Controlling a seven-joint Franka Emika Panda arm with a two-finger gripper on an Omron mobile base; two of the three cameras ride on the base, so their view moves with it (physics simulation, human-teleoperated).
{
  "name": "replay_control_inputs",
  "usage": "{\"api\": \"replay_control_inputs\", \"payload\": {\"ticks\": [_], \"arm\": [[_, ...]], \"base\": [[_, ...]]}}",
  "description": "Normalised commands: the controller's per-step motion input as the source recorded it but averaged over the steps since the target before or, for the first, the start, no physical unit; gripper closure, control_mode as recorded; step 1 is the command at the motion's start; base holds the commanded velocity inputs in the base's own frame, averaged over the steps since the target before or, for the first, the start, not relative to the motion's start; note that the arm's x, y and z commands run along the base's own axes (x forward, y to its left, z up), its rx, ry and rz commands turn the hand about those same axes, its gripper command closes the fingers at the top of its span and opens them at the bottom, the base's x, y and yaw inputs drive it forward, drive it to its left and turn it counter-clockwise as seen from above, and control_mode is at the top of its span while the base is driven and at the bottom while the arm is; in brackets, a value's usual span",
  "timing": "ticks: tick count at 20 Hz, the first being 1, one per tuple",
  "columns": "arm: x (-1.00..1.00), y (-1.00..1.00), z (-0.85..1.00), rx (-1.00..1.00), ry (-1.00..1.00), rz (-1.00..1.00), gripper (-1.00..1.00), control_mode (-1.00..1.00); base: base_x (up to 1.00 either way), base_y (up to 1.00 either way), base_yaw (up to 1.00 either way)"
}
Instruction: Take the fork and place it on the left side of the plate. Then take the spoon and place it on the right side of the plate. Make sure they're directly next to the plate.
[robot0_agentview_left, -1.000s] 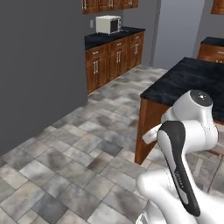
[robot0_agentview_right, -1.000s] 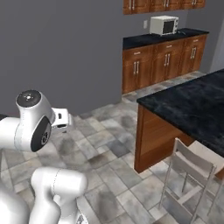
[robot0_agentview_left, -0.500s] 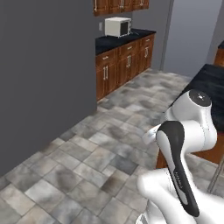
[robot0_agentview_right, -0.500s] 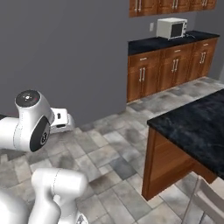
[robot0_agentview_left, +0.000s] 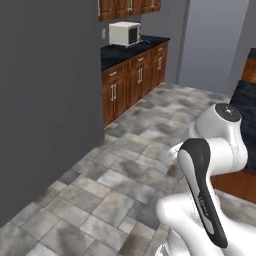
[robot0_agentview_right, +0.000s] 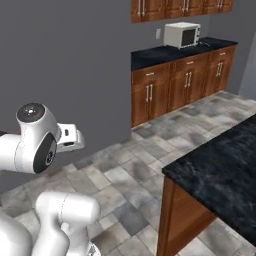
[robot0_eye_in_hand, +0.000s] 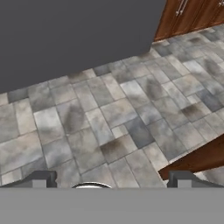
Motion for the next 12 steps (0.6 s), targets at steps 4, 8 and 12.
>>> {"api": "replay_control_inputs", "payload": {"ticks": [4,8,12], "arm": [[0.00,0.00,0.00,0.00,0.00,0.00,-1.00,1.00],[0.00,0.00,0.00,0.00,0.00,0.00,-1.00,1.00],[0.00,0.00,0.00,0.00,0.00,0.00,-1.00,1.00]], "base": [[1.00,0.00,-0.32],[1.00,0.00,-0.34],[1.00,0.00,-0.32]]}}
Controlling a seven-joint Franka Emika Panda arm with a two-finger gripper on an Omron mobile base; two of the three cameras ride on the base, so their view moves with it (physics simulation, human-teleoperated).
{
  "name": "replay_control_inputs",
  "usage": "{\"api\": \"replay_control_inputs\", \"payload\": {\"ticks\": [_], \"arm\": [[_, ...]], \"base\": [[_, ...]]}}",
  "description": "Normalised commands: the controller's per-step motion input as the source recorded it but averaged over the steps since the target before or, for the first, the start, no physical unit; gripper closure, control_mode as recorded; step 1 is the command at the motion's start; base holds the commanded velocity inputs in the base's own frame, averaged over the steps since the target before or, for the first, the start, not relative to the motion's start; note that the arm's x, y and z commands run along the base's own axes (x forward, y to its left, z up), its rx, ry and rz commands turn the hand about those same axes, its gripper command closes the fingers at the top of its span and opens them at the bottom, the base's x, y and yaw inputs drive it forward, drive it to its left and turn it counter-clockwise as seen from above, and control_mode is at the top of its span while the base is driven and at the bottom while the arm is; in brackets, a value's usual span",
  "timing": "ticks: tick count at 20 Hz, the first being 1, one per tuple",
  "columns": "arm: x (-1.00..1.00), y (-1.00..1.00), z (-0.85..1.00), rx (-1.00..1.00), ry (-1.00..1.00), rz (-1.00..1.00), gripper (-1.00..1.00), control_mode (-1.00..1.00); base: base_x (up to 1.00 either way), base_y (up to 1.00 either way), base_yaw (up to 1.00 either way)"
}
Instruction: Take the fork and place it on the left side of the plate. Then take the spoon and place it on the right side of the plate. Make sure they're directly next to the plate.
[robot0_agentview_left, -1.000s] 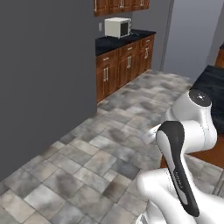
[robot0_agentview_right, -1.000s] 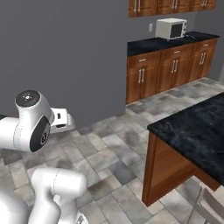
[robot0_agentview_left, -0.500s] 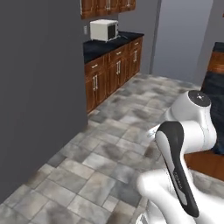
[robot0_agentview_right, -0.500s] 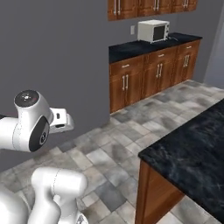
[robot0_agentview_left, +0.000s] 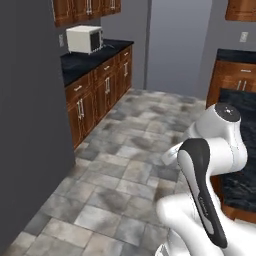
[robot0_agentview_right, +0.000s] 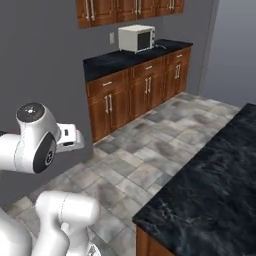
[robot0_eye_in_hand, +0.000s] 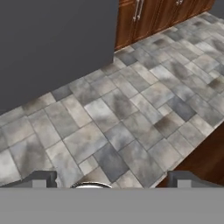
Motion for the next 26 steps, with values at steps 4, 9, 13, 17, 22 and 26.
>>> {"api": "replay_control_inputs", "payload": {"ticks": [4,9,13,17,22,26], "arm": [[0.00,0.00,0.00,0.00,0.00,0.00,-1.00,1.00],[0.00,0.00,0.00,0.00,0.00,0.00,-1.00,1.00],[0.00,0.00,0.00,0.00,0.00,0.00,-1.00,1.00],[0.00,0.00,0.00,0.00,0.00,0.00,-1.00,1.00],[0.00,0.00,0.00,0.00,0.00,0.00,-1.00,1.00],[0.00,0.00,0.00,0.00,0.00,0.00,-1.00,1.00]], "base": [[1.00,0.02,-0.30],[1.00,0.08,-0.26],[1.00,0.12,-0.17],[1.00,0.07,-0.15],[1.00,0.13,-0.17],[1.00,0.19,-0.17]]}}
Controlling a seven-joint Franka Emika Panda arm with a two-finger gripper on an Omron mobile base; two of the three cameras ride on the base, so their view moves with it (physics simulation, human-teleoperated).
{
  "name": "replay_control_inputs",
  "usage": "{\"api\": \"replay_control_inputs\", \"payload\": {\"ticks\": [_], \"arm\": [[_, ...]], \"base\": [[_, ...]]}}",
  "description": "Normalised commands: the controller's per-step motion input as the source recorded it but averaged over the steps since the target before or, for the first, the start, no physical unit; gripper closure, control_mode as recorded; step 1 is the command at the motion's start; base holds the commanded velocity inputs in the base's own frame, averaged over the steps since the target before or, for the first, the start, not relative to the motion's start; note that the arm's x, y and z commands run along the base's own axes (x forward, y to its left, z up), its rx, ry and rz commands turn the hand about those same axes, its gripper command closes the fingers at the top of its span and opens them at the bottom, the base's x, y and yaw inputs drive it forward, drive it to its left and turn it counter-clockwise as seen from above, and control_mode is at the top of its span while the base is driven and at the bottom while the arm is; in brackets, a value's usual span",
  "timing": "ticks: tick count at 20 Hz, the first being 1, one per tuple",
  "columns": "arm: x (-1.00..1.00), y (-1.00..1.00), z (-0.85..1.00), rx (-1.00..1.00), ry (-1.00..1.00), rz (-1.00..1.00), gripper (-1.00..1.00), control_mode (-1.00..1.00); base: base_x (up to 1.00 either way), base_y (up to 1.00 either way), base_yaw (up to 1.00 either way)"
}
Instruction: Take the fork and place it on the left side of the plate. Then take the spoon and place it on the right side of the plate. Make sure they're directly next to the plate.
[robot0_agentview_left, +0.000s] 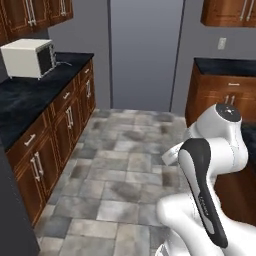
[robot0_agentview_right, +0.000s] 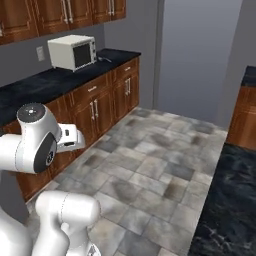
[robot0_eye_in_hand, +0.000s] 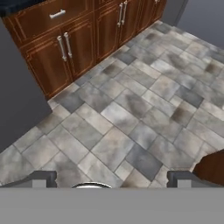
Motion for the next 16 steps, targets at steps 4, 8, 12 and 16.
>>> {"api": "replay_control_inputs", "payload": {"ticks": [4,8,12,16], "arm": [[0.00,0.00,0.00,0.00,0.00,0.00,-1.00,1.00],[0.00,0.00,0.00,0.00,0.00,0.00,-1.00,1.00],[0.00,0.00,0.00,0.00,0.00,0.00,-1.00,1.00],[0.00,0.00,0.00,0.00,0.00,0.00,-1.00,1.00]], "base": [[1.00,0.21,-0.14],[1.00,0.22,-0.05],[1.00,0.21,-0.01],[1.00,0.20,0.00]]}}
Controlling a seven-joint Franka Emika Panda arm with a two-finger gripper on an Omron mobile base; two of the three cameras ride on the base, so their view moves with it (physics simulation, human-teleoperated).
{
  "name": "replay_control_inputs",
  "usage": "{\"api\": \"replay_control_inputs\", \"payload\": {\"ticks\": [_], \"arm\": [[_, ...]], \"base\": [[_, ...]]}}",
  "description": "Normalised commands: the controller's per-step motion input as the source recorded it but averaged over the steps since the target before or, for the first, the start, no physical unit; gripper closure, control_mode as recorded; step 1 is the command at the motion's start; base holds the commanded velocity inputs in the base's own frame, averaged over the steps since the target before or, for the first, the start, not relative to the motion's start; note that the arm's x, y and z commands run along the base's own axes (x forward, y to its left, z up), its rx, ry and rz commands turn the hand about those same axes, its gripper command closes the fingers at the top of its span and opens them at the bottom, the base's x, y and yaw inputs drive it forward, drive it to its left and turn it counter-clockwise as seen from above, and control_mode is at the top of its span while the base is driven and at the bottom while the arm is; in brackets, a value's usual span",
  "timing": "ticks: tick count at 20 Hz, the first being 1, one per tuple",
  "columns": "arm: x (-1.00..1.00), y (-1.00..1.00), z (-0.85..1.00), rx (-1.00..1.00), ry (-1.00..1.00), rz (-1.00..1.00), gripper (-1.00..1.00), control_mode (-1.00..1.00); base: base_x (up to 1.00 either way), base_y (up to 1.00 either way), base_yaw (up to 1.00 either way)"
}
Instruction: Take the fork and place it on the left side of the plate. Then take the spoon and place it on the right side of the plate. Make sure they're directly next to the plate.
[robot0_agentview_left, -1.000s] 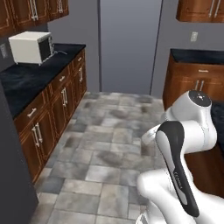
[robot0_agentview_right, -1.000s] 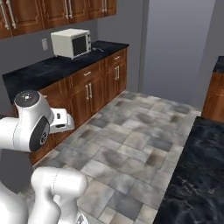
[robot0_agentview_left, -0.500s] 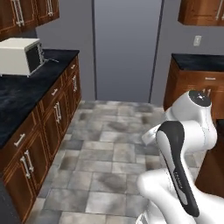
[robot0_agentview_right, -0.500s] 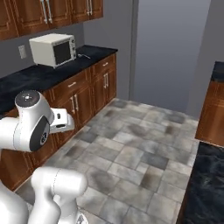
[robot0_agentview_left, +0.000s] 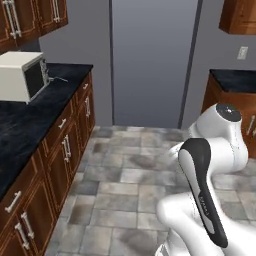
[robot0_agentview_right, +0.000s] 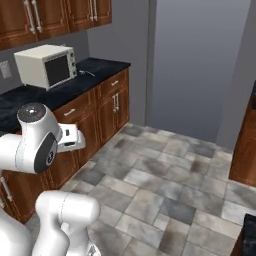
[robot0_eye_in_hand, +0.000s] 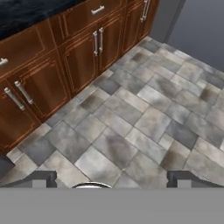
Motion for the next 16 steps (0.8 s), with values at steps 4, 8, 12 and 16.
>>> {"api": "replay_control_inputs", "payload": {"ticks": [4,8,12,16], "arm": [[0.00,0.00,0.00,0.00,0.00,0.00,-1.00,1.00],[0.00,0.00,0.00,0.00,0.00,0.00,-1.00,1.00],[0.00,0.00,0.00,0.00,0.00,0.00,-1.00,1.00],[0.00,0.00,0.00,0.00,0.00,0.00,-1.00,1.00]], "base": [[1.00,0.11,0.00],[1.00,0.04,0.00],[1.00,0.00,0.03],[1.00,0.00,0.09]]}}
